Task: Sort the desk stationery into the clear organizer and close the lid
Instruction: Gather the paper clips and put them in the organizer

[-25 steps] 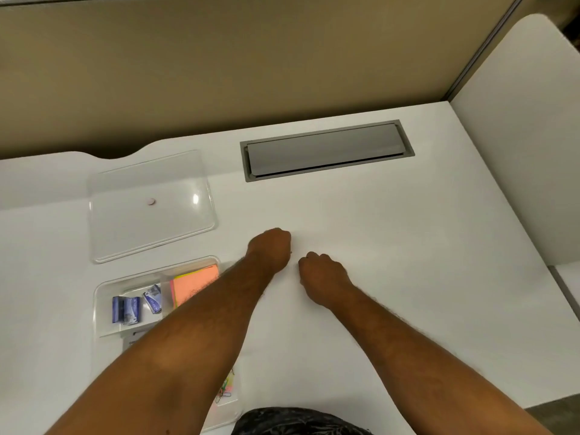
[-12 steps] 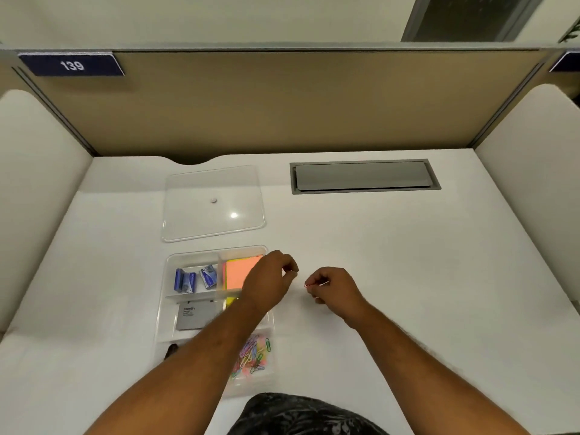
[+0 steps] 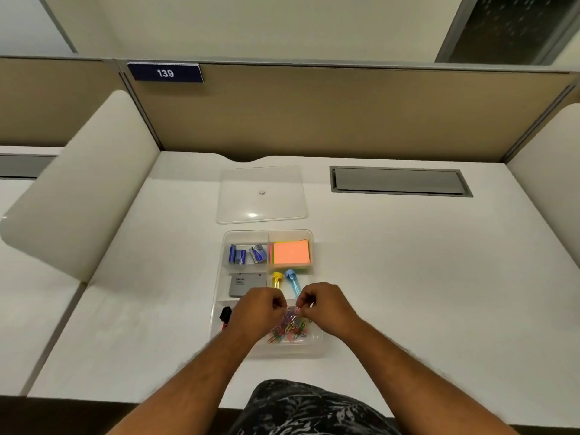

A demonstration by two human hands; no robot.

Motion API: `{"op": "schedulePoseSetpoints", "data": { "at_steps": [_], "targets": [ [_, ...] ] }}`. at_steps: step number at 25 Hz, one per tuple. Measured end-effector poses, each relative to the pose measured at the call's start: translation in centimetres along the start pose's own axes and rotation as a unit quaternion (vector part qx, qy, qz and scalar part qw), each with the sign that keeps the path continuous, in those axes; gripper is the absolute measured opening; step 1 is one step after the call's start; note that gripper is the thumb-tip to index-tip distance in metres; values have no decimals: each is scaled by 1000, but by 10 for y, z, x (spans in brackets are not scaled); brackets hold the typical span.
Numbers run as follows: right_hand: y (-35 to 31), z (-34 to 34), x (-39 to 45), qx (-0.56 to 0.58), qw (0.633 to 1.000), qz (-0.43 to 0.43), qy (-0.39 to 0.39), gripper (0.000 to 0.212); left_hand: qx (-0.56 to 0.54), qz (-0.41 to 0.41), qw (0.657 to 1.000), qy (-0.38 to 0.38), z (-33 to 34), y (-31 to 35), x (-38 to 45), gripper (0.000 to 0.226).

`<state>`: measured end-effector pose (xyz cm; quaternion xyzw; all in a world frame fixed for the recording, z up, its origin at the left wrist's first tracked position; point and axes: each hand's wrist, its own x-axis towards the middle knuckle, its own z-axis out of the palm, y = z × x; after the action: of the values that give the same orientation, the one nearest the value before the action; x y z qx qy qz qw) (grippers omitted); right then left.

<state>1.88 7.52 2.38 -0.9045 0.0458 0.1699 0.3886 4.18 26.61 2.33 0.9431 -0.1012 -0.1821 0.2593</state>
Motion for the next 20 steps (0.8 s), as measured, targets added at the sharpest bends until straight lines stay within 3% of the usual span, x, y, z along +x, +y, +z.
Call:
{"op": "schedulePoseSetpoints", "data": {
  "at_steps": [7, 15, 20],
  "targets": [
    [-12, 28, -19, -68, 997, 29, 31, 18, -5, 13, 1000, 11, -2, -17, -16, 14],
    [-9, 10, -8, -1, 993, 45, 109, 13, -86, 9, 995, 49, -19, -33, 0, 8],
    [-19, -5, 20, 47, 988, 42, 139, 11, -139, 3, 982, 126, -47, -45, 36, 12]
  ]
}}
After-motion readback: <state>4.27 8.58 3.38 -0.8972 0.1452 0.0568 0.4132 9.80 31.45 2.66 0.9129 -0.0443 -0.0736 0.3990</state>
